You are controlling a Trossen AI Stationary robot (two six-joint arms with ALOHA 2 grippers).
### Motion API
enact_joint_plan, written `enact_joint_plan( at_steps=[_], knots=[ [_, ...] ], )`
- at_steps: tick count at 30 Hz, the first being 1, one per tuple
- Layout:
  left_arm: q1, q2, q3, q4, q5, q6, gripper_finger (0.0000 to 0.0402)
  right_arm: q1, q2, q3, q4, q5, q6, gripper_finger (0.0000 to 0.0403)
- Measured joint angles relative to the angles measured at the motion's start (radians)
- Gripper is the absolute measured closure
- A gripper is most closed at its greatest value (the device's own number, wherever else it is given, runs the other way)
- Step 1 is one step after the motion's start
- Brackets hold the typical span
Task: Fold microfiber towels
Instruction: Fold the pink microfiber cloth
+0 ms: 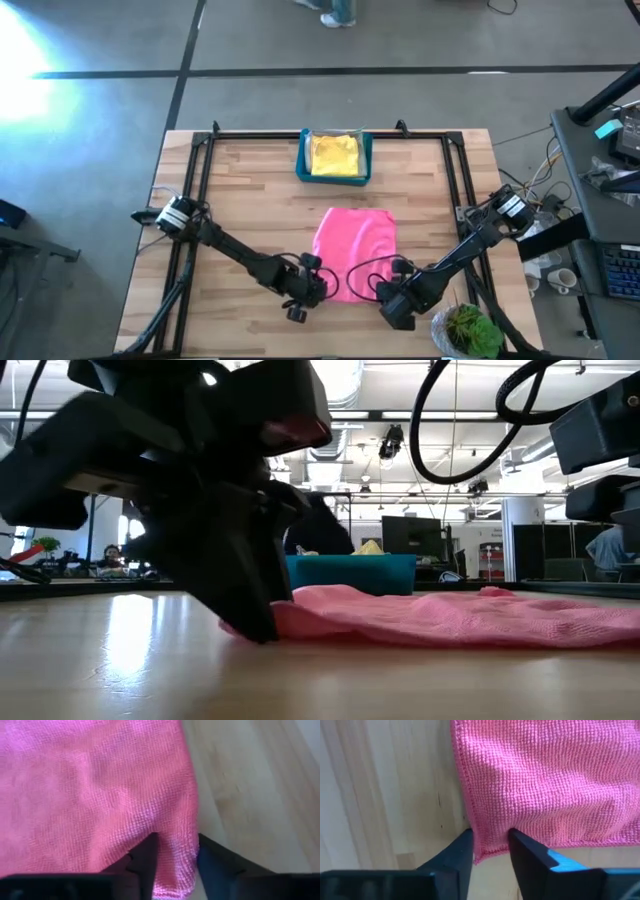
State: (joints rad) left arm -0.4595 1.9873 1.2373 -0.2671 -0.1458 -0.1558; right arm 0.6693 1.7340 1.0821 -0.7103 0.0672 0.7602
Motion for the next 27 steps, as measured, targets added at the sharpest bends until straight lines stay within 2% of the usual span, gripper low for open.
enact_joint_plan(
  at_steps=[6, 9, 15, 23, 27],
  knots=[
    [0.002, 0.002, 0.0, 0.014, -0.005, 0.0, 0.039, 0.0, -0.004, -0.001, 0.009, 0.0, 0.001, 0.0356],
    [0.0, -0.002, 0.004, 0.012, 0.007, -0.02, 0.0392, 0.0, -0.016, 0.0, 0.003, 0.01, 0.006, 0.0388],
    [0.002, -0.054, 0.027, -0.07, 0.022, -0.021, 0.04, -0.002, -0.052, 0.075, -0.031, 0.003, 0.007, 0.0394],
    [0.007, -0.21, 0.039, -0.228, 0.021, -0.017, 0.0401, -0.001, -0.057, 0.284, -0.208, 0.037, 0.033, 0.0394],
    [0.008, -0.318, 0.039, -0.301, 0.02, -0.016, 0.0401, 0.0, -0.057, 0.406, -0.343, 0.118, 0.055, 0.0394]
  ],
)
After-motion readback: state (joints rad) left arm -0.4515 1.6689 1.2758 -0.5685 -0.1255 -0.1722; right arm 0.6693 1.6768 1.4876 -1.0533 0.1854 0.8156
